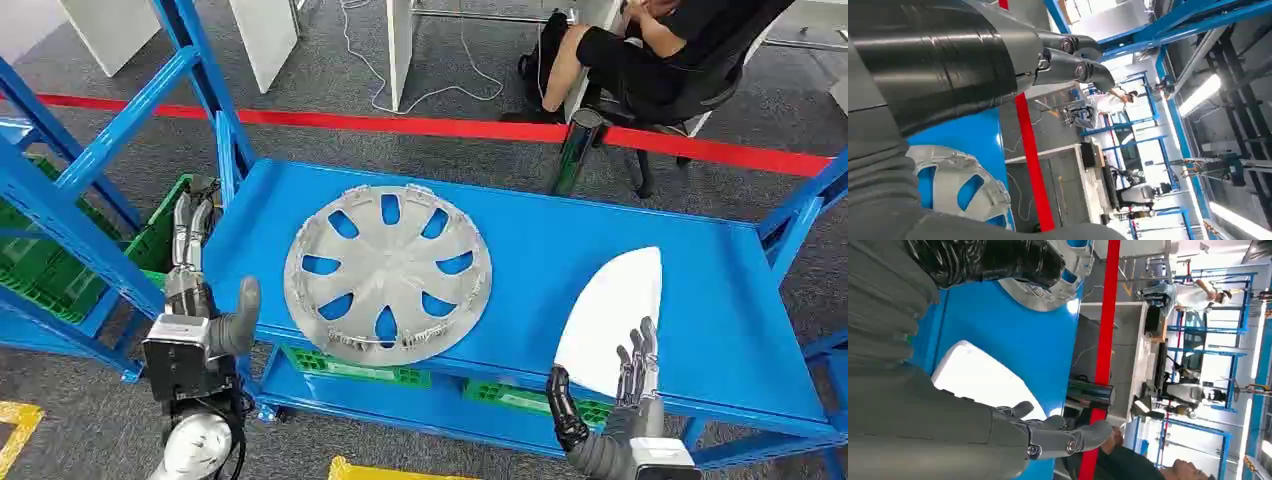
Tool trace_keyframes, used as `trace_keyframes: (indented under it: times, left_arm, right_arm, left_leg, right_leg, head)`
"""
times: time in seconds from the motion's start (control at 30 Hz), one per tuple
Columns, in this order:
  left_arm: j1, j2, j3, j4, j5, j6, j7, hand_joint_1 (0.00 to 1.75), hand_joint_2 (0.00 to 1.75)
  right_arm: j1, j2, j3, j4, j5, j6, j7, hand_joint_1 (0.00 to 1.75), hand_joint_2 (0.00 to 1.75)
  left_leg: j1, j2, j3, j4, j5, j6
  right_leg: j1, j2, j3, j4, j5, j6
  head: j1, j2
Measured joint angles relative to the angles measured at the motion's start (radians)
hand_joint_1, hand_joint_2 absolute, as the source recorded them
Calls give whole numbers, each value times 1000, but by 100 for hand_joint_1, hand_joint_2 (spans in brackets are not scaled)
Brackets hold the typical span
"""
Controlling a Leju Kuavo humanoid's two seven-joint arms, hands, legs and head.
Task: Take the parts from the cabinet and place them on the table.
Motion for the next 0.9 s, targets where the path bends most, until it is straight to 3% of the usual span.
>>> trace_keyframes:
  times: [0.17, 0.3, 0.33, 0.43, 0.53, 0.9]
  left_arm:
    - [6, 0, 1, -8, 80, 8, -59, 0, 0]
    - [8, 0, 2, -5, 164, -36, -45, 0, 0]
    - [8, 1, 3, -3, 215, -78, -57, 0, 175]
    - [10, 3, 8, -2, 348, -189, -134, 0, 175]
    - [15, 5, 22, -11, 332, -174, -170, 0, 175]
    - [19, 10, 38, -25, 312, -159, -172, 0, 175]
  right_arm:
    - [0, 0, 0, 0, -2, 0, 0, 0, 175]
    - [0, 0, 0, 0, -2, 0, -2, 0, 175]
    - [0, 0, 0, 0, -6, 0, -3, 0, 175]
    - [-7, 0, 0, 0, -16, 0, -13, 0, 175]
    - [-13, 0, 1, 0, -7, 0, -16, 0, 175]
    - [-17, 0, 4, 0, 2, 0, -16, 0, 175]
  left_leg:
    - [0, 0, 0, 0, 0, 0]
    - [0, 0, 0, 0, 0, 0]
    - [0, 0, 0, 0, 0, 0]
    - [0, 0, 0, 0, 0, 0]
    - [0, 0, 0, 0, 0, 0]
    - [0, -1, 0, 0, 0, 0]
  right_leg:
    - [0, 0, 0, 0, 0, 0]
    - [0, 0, 0, 0, 0, 0]
    - [0, 0, 0, 0, 0, 0]
    - [0, 0, 0, 0, 0, 0]
    - [0, 0, 0, 0, 0, 0]
    - [0, 0, 0, 0, 0, 0]
  head:
    - [0, 0]
    - [-1, 0]
    - [0, 0]
    - [0, 0]
    - [0, 0]
    - [0, 0]
